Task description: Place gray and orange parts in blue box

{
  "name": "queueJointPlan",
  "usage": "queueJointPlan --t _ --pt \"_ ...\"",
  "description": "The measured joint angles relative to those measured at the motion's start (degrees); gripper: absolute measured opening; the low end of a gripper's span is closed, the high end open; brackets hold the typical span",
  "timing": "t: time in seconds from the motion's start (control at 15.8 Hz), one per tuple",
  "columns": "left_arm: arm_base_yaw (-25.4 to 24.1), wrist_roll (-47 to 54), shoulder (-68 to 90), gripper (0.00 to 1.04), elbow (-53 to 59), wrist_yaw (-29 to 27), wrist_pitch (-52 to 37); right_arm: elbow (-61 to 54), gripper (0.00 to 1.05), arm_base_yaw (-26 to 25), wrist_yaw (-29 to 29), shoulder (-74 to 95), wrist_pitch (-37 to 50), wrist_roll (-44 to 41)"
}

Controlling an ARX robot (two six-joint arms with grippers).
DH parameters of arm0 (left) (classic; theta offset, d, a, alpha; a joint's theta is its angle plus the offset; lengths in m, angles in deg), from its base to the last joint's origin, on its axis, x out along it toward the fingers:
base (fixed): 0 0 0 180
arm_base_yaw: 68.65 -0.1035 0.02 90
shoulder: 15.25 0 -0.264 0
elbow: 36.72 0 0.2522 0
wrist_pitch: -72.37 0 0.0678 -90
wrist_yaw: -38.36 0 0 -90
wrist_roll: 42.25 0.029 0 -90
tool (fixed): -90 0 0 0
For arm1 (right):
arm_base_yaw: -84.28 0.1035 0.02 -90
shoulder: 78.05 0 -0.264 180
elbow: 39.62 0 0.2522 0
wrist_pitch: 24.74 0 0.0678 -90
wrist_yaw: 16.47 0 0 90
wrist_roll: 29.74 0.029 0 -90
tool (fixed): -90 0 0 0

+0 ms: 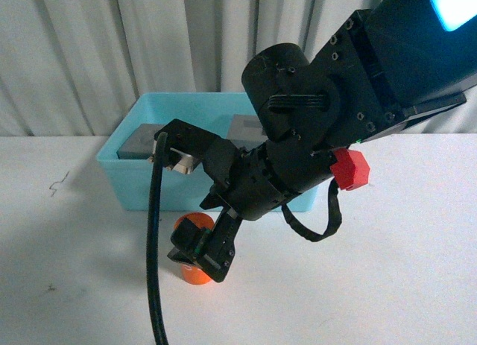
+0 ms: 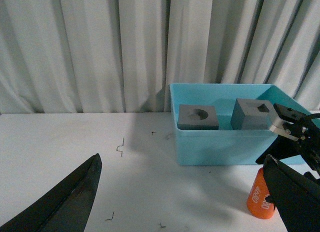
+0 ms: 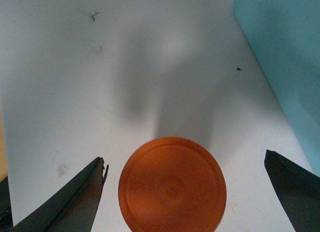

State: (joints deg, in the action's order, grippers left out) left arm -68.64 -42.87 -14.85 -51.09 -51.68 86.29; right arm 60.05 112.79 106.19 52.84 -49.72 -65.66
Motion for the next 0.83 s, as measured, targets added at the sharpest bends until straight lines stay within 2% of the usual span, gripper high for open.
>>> queueJointPlan --t 0.13,0.25,0.32,0.44,0.63,0.76,0.83 --pt "0.0 0.0 0.0 0.98 0.0 0.0 0.02 0.44 0.98 0.81 -1.33 0.59 -0.87 0.39" --pt "0.0 0.0 0.0 0.98 -0.02 0.0 0.02 0.61 0.58 0.74 -2.1 1.11 -0.61 0.46" --pt "0.0 -0.02 0.0 0.98 -0.02 0.0 0.02 0.57 0.5 0.74 -2.27 1.11 0.35 0.68" --pt "0.0 0.0 0.0 0.98 -0.02 0.0 0.0 -2.08 0.48 0.26 -2.1 -0.66 3.8 2.43" --pt "0.0 0.0 0.0 0.98 -0.02 0.0 0.02 -11.82 0.48 -1.62 1.79 -11.63 15.82 11.37" --pt "0.0 0.0 0.0 0.98 -0.02 -0.02 0.02 -14.95 0.48 -5.88 1.36 -21.4 24.87 19.69" --pt "0.0 0.0 0.0 0.98 -0.02 -0.02 0.02 -12.81 0.48 -8.55 -1.33 -23.1 28.06 23.04"
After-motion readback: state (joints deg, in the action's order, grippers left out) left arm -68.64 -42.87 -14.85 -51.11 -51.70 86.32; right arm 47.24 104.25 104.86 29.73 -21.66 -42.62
